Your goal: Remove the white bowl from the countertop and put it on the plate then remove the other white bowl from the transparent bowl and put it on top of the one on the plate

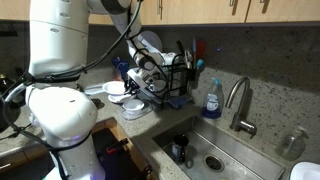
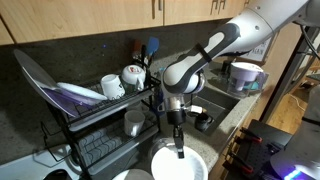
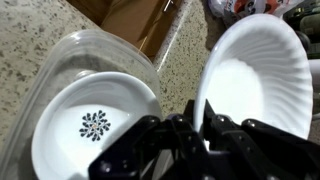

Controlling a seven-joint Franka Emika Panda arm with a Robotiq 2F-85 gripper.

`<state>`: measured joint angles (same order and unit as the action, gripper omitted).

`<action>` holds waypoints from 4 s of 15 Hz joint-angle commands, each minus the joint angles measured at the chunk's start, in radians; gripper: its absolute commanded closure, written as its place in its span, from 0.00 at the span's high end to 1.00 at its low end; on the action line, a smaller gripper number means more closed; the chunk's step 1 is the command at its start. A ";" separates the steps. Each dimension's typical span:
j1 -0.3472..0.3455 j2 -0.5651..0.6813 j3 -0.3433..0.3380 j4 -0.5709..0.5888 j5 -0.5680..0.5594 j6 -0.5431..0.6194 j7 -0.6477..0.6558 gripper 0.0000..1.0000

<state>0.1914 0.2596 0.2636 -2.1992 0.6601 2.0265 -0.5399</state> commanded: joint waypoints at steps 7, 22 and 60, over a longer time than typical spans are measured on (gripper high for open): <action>0.098 0.128 0.085 0.151 -0.031 0.091 0.135 0.02; 0.152 0.330 0.089 0.378 -0.192 0.293 0.400 0.02; 0.124 0.411 0.097 0.397 -0.268 0.312 0.503 0.80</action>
<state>0.3400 0.7439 0.3493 -1.7424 0.3966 2.3358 -0.0521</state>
